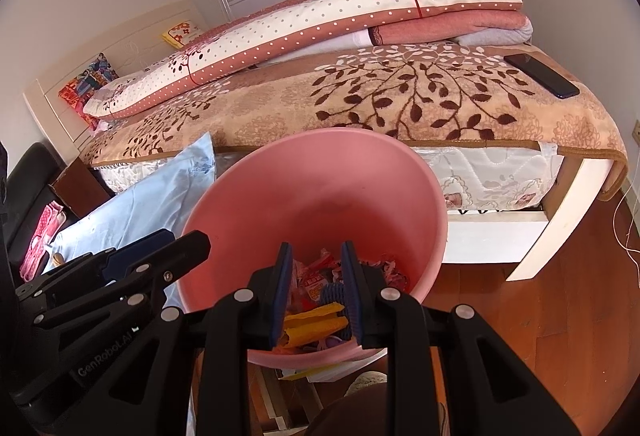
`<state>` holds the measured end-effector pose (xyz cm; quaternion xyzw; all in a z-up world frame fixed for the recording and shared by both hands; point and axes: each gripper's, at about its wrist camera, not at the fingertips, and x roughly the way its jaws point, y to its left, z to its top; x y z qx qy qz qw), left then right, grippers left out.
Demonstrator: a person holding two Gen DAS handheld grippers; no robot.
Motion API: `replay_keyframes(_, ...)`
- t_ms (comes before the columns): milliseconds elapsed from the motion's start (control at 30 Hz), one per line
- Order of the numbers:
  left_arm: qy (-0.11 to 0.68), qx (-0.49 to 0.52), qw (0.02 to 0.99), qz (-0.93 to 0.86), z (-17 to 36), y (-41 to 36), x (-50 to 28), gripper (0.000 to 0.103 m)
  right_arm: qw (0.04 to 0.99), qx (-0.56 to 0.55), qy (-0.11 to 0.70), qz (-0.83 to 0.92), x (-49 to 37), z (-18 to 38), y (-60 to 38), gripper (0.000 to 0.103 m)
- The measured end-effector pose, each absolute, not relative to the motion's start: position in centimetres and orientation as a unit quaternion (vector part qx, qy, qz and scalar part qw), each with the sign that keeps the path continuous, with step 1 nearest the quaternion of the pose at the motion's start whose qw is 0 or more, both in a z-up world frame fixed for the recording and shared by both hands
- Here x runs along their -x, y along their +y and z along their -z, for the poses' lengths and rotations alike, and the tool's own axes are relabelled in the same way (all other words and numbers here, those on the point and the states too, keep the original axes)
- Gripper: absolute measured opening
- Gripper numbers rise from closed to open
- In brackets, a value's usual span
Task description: Collect trash
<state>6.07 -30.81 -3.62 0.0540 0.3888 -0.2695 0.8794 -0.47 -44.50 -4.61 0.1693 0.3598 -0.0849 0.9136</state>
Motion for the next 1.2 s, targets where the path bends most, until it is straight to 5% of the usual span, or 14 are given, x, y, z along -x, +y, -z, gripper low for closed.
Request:
replay_keyframes(300,0.380,-0.044,0.883,0.272,2.6,-29.9,-5.4,0.036,0.918,-0.164,0.353,0.081,1.6,3.7,-43.7,0.025)
replay_keyframes(433,0.377,-0.040,0.886,0.267,2.4,-29.4,-5.3,0.036,0.921,-0.160,0.345,0.087,2.2,3.1,-43.5,0.038)
replay_keyframes(700,0.379,-0.038,0.887,0.260,2.0,-28.7,-5.1,0.037,0.926,-0.152,0.335,0.087,2.6,2.1,-43.1,0.043)
replay_keyframes(833,0.375,-0.038,0.892,0.249,1.7,-28.3,-5.1,0.037,0.929,-0.141,0.328,0.097,2.9,1.7,-42.7,0.055)
replay_keyframes(1200,0.341,-0.041,0.907,0.242,0.4,-27.4,-4.4,0.037,0.931,-0.132,0.325,0.104,3.3,1.6,-42.0,0.058)
